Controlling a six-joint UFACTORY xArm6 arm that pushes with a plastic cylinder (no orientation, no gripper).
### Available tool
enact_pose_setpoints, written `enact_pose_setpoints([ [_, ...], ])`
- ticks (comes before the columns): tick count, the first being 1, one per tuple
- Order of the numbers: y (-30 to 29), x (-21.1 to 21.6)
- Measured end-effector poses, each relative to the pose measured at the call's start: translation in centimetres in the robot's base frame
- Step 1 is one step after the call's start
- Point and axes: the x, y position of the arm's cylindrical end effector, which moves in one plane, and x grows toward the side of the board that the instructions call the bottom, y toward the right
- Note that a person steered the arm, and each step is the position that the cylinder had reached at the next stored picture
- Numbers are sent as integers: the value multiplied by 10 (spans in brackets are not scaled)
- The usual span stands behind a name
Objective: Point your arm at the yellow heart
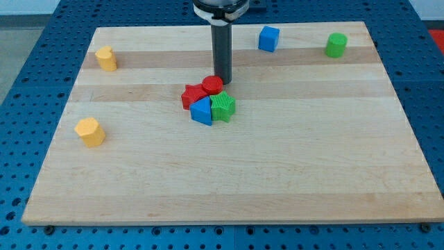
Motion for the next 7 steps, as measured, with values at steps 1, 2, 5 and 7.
enact_pose_setpoints([
  [1,0,0],
  [2,1,-33],
  [5,-112,-114],
  [7,-203,-153],
])
